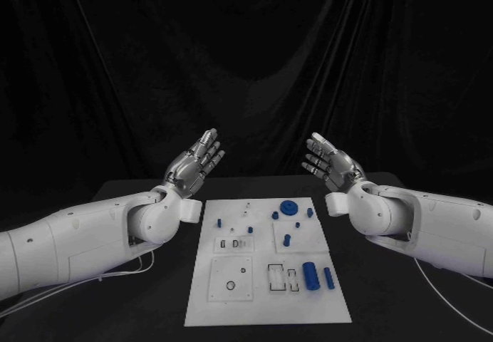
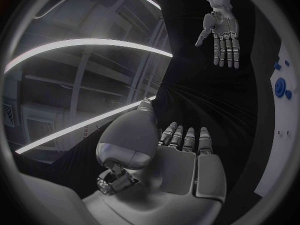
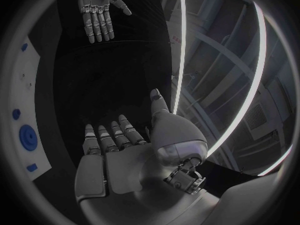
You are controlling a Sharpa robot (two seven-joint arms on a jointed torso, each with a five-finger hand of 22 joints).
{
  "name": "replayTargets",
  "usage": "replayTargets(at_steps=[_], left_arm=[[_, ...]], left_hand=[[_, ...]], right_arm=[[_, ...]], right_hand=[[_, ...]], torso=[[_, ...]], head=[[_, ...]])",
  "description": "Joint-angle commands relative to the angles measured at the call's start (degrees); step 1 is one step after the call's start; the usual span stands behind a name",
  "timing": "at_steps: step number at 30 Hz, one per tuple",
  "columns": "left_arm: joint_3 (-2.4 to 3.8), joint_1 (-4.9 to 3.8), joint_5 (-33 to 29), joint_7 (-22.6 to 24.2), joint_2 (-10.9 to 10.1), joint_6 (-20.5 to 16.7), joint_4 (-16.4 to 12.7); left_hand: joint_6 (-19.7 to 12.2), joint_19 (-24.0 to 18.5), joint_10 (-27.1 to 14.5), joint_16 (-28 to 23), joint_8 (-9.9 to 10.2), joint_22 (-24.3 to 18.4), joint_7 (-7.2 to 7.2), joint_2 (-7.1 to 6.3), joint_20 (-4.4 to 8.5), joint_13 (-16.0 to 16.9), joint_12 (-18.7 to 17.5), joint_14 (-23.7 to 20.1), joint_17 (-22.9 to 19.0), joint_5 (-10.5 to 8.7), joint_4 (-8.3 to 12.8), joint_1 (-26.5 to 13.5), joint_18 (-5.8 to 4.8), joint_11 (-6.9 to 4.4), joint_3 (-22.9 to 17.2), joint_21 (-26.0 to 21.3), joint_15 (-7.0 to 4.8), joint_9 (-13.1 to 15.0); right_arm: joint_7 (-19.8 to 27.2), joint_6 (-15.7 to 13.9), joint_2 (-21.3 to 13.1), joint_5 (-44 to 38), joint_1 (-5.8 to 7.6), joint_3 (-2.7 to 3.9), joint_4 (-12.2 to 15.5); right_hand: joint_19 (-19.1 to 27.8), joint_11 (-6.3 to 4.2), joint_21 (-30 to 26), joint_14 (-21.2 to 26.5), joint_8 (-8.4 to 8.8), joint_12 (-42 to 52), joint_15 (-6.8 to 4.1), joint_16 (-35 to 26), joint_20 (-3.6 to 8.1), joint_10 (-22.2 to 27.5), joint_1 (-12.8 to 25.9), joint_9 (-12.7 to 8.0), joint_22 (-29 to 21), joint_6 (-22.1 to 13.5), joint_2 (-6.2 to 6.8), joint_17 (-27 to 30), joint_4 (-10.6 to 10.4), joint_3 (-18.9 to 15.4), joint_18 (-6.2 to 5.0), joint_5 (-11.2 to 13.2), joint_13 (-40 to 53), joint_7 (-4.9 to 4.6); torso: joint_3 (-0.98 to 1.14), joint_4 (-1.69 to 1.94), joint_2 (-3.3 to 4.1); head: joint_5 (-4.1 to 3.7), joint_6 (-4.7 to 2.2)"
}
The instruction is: Assemble the parts on the task board
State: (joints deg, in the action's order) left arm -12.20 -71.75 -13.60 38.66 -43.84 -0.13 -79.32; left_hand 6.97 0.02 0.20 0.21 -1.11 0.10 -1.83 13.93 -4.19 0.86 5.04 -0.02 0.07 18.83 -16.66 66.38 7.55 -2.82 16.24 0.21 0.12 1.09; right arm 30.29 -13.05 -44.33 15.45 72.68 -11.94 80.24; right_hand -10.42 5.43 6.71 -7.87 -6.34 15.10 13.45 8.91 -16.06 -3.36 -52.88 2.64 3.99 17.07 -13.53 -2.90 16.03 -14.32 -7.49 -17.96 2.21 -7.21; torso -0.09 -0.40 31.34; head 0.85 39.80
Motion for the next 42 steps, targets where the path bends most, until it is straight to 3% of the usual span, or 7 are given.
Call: replayTargets(at_steps=[1, 9, 11, 22, 36, 40, 42], left_arm=[[0.05, -0.08, -0.4, 1.2, -0.4, 2.5, -0.2], [0.05, -0.08, -0.4, -1.0, -2.6, 3.6, -1.2], [0.04, -0.08, -0.4, -1.6, -3.4, 3.8, -1.6], [0.06, -0.21, -0.4, -2.2, -6.6, 3.7, -3.9], [0.07, -1.02, -0.4, -3.0, -7.2, 3.5, -5.3], [0.07, -1.09, -0.4, -3.2, -7.5, 3.4, -5.6], [0.07, -1.11, -0.4, -3.3, -7.7, 3.3, -5.8]], left_hand=[[0.4, 0.0, 0.0, -0.2, -0.2, -0.1, -0.04, 0.06, -0.85, 0.1, 0.3, 0.0, -0.1, 0.49, 0.0, 0.6, 0.67, 0.57, -0.4, -0.2, 0.54, 0.1], [1.9, 0.0, 0.0, -0.2, -0.5, -0.1, 1.25, 0.58, -2.55, 0.1, 0.6, 0.0, -0.1, 5.0, 0.0, 2.2, 1.45, 1.15, -1.3, -0.2, 1.65, 0.3], [2.0, 0.0, 0.0, -0.2, -0.5, -0.1, 1.37, 0.74, -2.61, 0.1, 0.6, 0.0, -0.1, 5.4, -0.1, 2.2, 1.43, 1.25, -1.4, -0.2, 1.73, 0.3], [2.4, 0.0, 0.0, -0.2, -0.7, -0.1, 2.12, 1.1, -3.04, 0.2, 1.1, 0.0, -0.1, 8.0, 0.2, 3.3, 1.02, 2.47, -2.2, -0.2, 2.59, 0.3], [3.1, 0.0, 0.1, -0.2, -0.9, 0.0, 2.82, 1.02, -5.32, 0.3, 1.9, 0.0, -0.1, 10.76, 0.5, 4.9, 1.67, 2.58, -3.3, -0.1, 4.07, 0.5], [6.7, 0.3, 0.2, 0.3, -2.1, 0.1, 4.39, 0.89, -6.21, 0.4, 2.4, 0.2, 0.2, 12.68, 0.9, 6.1, 2.12, 3.24, -4.1, 0.1, 4.65, 1.0], [7.0, 0.4, 0.2, 0.6, -2.3, 0.2, 4.5, 0.81, -6.52, 0.4, 2.5, 0.3, 0.2, 13.12, 1.0, 6.4, 2.19, 3.29, -4.3, 0.2, 4.94, 1.0]], right_arm=[[-5.7, 0.8, -0.1, -21.3, 0.75, 0.05, -0.7], [-19.6, 0.4, 0.3, -60.4, 4.54, 0.05, -1.5], [-24.0, 2.1, 0.9, -70.5, 5.65, 0.05, -1.8], [-31.1, 12.4, 3.5, -102.7, 7.84, 0.06, -1.9], [-23.5, 13.7, 5.9, -122.5, 8.37, 0.07, -3.8], [-21.8, 12.2, 7.1, -123.4, 8.35, 0.07, -5.3], [-21.6, 11.9, 7.8, -123.5, 8.3, 0.07, -6.1]], right_hand=[[-11.2, 1.46, 6.1, -10.7, -0.7, 2.0, 1.94, 8.1, -0.25, -1.1, -4.7, 0.0, 3.0, 1.2, 1.98, -2.1, -0.5, -0.3, 2.68, -1.7, 0.1, -1.05], [-38.5, 3.64, 10.3, -41.4, -1.99, 12.7, -4.4, 14.1, 0.13, -15.4, -21.7, 0.2, 2.7, 8.1, 13.56, -3.4, -19.8, 9.7, -2.58, 2.0, 0.9, -2.18], [-41.1, 4.83, 9.0, -43.6, -1.95, 13.6, -4.67, 12.8, 1.05, -19.0, -24.0, 0.4, 1.7, 9.6, 14.47, -3.4, -21.9, 11.9, -3.14, 1.6, 1.3, -0.14], [-51.3, 2.68, 4.9, -53.8, -3.21, 9.9, -7.78, 6.6, 4.09, -29.3, -28.2, 1.1, -0.2, 21.1, 14.74, -4.4, -20.2, 17.6, -3.09, 5.0, 1.4, 2.5], [-56.7, -0.51, 1.8, -58.5, -2.39, 6.1, -10.36, 3.5, 6.21, -34.7, -28.2, 1.2, 0.1, 25.4, 12.97, -6.4, -17.2, 20.4, -3.11, 2.9, 1.4, 3.35], [-68.9, -2.19, 11.6, -73.4, -2.32, 4.3, -14.59, 14.5, 12.28, -38.9, -31.2, 1.2, 5.9, 28.2, 13.18, -13.1, -12.4, 23.8, -2.65, 0.8, 1.3, 4.77], [-61.8, -2.06, 25.8, -68.6, -0.28, -1.3, -14.8, 28.7, 13.99, -41.4, -28.0, 1.2, 19.2, 29.0, 14.72, -23.9, -7.8, 32.8, -0.74, 1.6, 1.4, 5.78]], torso=[[-0.06, 0.19, 0.51], [-0.08, 0.11, 0.54], [-0.07, 0.21, 0.6], [-0.11, 0.21, 0.91], [-0.73, 0.53, 2.76], [-0.98, 0.64, 3.43], [-1.02, 0.66, 3.51]], head=[[0.75, 1.27], [2.34, 4.83], [2.29, 5.54], [1.94, 8.37], [1.33, 8.32], [1.67, 7.58], [1.66, 7.48]])
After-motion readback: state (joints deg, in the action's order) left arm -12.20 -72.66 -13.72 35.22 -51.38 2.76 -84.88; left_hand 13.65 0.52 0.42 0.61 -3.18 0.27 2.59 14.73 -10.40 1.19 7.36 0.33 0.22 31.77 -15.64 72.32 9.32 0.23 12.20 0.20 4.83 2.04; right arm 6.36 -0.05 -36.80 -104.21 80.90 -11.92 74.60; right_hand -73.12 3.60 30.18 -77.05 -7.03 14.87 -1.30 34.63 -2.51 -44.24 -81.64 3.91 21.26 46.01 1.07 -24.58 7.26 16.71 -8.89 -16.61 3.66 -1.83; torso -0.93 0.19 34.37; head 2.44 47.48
